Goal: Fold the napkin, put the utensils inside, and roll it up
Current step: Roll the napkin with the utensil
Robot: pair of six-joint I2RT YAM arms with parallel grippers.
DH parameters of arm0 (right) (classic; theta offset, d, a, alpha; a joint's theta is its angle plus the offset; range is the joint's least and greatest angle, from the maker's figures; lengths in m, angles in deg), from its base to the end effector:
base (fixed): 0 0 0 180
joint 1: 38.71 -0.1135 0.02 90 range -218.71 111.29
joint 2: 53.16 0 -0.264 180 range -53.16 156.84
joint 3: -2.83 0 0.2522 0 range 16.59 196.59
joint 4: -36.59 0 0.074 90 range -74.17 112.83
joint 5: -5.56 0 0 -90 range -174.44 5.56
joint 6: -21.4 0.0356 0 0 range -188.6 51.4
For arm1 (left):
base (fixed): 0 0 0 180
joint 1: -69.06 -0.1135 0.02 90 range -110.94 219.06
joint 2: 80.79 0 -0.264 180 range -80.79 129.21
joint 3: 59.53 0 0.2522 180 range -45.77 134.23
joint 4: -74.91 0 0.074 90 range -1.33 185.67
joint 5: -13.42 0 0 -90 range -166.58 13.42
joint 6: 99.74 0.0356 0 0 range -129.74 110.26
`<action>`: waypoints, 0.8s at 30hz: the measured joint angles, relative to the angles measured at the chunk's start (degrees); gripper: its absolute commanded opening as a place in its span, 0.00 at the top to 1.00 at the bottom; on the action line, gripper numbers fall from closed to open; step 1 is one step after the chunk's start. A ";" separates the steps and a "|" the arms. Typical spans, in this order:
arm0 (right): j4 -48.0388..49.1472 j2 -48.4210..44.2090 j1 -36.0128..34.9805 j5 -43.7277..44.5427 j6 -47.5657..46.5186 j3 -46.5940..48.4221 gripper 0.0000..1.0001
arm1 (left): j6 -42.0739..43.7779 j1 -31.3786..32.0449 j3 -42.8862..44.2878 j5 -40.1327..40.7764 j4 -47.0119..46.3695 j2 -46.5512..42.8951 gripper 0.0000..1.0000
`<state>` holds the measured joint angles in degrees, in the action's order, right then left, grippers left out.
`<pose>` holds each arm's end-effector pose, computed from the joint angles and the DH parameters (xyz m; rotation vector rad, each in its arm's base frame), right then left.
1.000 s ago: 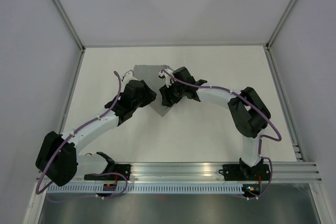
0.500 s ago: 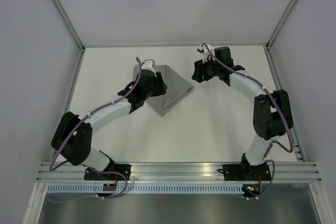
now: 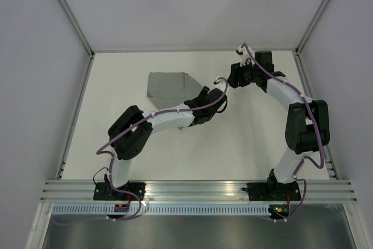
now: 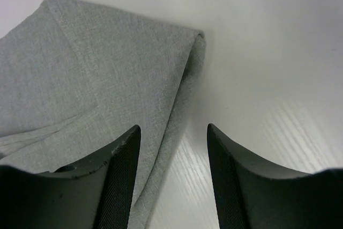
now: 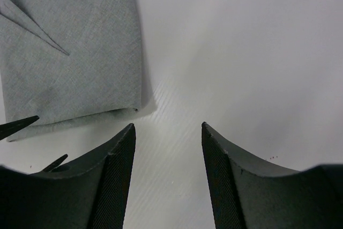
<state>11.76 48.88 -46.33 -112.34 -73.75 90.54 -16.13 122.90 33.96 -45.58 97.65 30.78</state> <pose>0.3954 0.0697 0.2427 -0.5040 2.1627 0.5703 0.2720 -0.3411 0.2124 0.6148 2.0765 0.0221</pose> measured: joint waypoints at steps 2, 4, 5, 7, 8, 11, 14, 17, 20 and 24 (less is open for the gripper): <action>0.00 0.00 1.09 -0.37 0.39 -0.33 0.42 | 1.77 1.20 1.49 3.52 1.95 2.84 0.41; -0.15 0.00 2.54 -0.70 0.68 -0.61 0.42 | 3.45 1.97 1.99 6.49 3.45 4.74 0.41; -0.13 0.00 3.13 -0.79 0.85 -0.70 0.43 | 4.20 2.34 2.14 8.04 4.24 5.68 0.41; -0.11 0.00 4.13 -0.96 0.94 -0.76 0.43 | 5.14 2.84 2.40 11.10 5.60 7.43 0.41; -0.13 0.00 4.61 -1.01 1.01 -0.79 0.43 | 5.42 2.95 2.43 12.33 6.14 8.09 0.41; -0.11 0.00 5.35 -1.25 1.31 -0.96 0.43 | 5.97 3.08 2.43 14.62 7.54 9.35 0.41; -0.15 0.00 5.38 -1.81 1.53 -1.09 0.43 | 6.49 3.08 2.43 16.06 8.04 9.99 0.41; -0.13 0.00 5.35 -2.08 1.92 -1.18 0.43 | 6.99 3.08 2.47 16.57 8.31 10.14 0.41; -0.11 0.00 5.49 -2.16 2.03 -1.18 0.43 | 7.54 3.10 2.58 16.50 8.31 10.58 0.41; -0.13 0.00 5.81 -2.27 2.19 -1.31 0.43 | 7.67 3.13 2.60 15.43 8.59 10.91 0.40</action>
<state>11.62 48.88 -40.51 -114.62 -71.56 89.23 -8.46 126.03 36.56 -30.14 106.24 41.69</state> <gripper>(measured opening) 0.570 0.590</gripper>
